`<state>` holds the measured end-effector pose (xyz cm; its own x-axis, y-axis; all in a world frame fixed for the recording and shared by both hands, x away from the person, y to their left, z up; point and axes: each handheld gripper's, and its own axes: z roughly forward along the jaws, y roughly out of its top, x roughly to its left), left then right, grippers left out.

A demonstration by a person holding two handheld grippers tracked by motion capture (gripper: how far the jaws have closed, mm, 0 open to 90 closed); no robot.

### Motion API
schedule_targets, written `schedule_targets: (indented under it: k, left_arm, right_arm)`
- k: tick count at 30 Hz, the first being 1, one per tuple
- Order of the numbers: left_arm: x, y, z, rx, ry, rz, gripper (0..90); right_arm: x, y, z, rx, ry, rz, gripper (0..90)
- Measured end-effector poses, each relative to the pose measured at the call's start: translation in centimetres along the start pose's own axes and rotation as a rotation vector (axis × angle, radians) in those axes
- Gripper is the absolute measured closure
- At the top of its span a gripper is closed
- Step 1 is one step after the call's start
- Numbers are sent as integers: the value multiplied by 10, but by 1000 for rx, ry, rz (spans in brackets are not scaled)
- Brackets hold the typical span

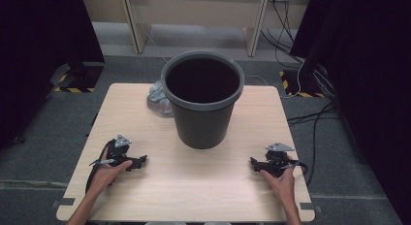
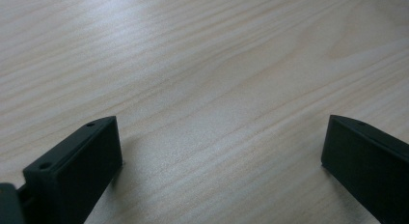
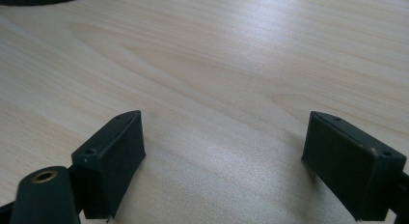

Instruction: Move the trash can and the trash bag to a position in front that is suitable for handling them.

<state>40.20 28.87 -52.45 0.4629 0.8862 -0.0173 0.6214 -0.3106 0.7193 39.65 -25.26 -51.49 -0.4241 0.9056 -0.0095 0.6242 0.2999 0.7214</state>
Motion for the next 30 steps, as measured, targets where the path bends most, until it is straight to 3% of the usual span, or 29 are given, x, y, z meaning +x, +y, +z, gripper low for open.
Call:
schedule_targets:
  k: [8, 12, 18, 22, 29, 30]
  left_arm:
    - [0, 0, -1, 2, -1, -2, 11]
    - [2, 2, -5, -8, -1, 2, 165]
    - [11, 10, -11, -29, -5, -39, 148]
    - [15, 19, -15, -38, 0, -43, 148]
    - [36, 61, -22, -90, 16, -76, 148]
    - [36, 61, -22, -90, 16, -76, 148]
  right_arm:
    - [0, 0, 0, 0, 1, 1, 149]
    - [0, 0, 0, 1, 1, 1, 149]
    - [0, 0, 0, 3, 2, 6, 148]
    - [1, 0, 0, 3, 2, 7, 148]
    - [1, 0, 0, 3, 2, 8, 148]
    - [1, 0, 0, 3, 2, 8, 148]
